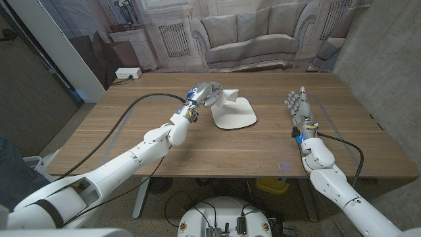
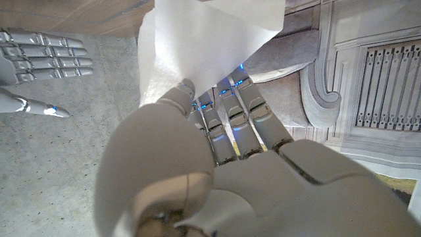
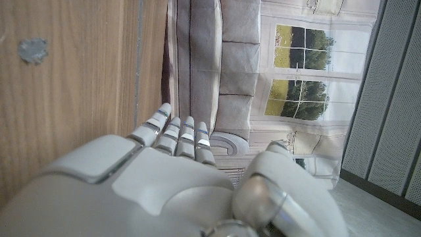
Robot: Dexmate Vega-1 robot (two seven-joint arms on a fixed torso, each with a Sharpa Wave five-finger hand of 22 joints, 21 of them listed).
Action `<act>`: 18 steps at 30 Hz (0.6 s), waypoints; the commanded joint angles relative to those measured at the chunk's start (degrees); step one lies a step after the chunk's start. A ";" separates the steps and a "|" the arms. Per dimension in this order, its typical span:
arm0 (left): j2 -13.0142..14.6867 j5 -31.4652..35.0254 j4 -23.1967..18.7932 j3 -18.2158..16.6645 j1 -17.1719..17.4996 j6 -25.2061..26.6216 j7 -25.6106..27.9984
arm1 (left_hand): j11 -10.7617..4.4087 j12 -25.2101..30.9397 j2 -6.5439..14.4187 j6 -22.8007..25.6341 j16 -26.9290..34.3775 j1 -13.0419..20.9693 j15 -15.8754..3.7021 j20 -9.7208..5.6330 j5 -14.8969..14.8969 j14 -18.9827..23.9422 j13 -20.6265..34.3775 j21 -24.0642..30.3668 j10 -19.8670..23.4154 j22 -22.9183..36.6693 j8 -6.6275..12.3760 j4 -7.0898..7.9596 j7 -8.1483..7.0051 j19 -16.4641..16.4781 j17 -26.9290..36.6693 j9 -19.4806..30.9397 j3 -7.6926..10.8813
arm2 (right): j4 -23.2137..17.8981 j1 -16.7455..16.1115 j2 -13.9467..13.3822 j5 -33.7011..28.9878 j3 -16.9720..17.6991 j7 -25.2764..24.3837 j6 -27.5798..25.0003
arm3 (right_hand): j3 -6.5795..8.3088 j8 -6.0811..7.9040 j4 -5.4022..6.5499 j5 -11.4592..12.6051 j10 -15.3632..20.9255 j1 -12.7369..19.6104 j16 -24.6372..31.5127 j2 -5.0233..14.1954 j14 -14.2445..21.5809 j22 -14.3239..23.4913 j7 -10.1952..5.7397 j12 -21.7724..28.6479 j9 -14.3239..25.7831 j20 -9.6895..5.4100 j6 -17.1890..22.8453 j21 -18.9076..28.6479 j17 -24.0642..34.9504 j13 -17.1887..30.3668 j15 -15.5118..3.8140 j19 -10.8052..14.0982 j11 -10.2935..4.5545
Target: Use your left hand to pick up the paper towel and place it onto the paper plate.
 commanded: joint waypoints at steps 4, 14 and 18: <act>-0.03 -0.21 1.27 1.17 -1.02 -1.59 -1.62 | 0.00 -0.13 -0.14 0.39 -0.02 -0.47 -7.47 -1.69 0.00 -0.66 0.31 -0.42 0.07 0.27 -0.24 0.17 -0.02 -0.68 0.23 0.04 0.19 | -0.81 -0.84 0.09 -0.33 0.06 -0.52 0.18 | -0.06 0.16 -0.20 0.00 0.47 0.33 -0.32 0.23 0.44 0.08 0.00 0.05 0.28 -0.30 0.55 -0.37 0.04 0.34 0.12 0.68 0.15; -0.79 -0.61 3.05 1.95 -1.53 -2.78 -1.92 | -0.13 -0.23 -0.33 0.41 -0.11 -0.86 -7.56 -1.69 -0.03 -1.03 0.30 -0.73 -0.08 0.27 -0.34 0.27 -0.17 -1.25 0.24 0.02 0.11 | -0.85 -1.09 0.19 -0.43 0.04 -0.70 0.22 | -0.07 0.15 -0.24 0.00 0.54 0.35 -0.31 0.28 0.46 0.08 0.01 0.07 0.28 -0.28 0.54 -0.46 0.05 0.34 0.12 0.73 0.20; -0.90 -0.71 3.29 2.06 -1.62 -2.94 -1.97 | -0.17 -0.26 -0.35 0.37 -0.11 -1.02 -7.54 -1.71 -0.04 -1.12 0.30 -0.82 -0.13 0.27 -0.40 0.33 -0.13 -1.40 0.24 0.01 0.09 | -0.88 -1.12 0.17 -0.41 0.12 -0.83 0.14 | -0.08 0.15 -0.25 0.00 0.53 0.36 -0.31 0.30 0.47 0.08 0.04 0.07 0.28 -0.29 0.54 -0.49 0.04 0.34 0.11 0.73 0.18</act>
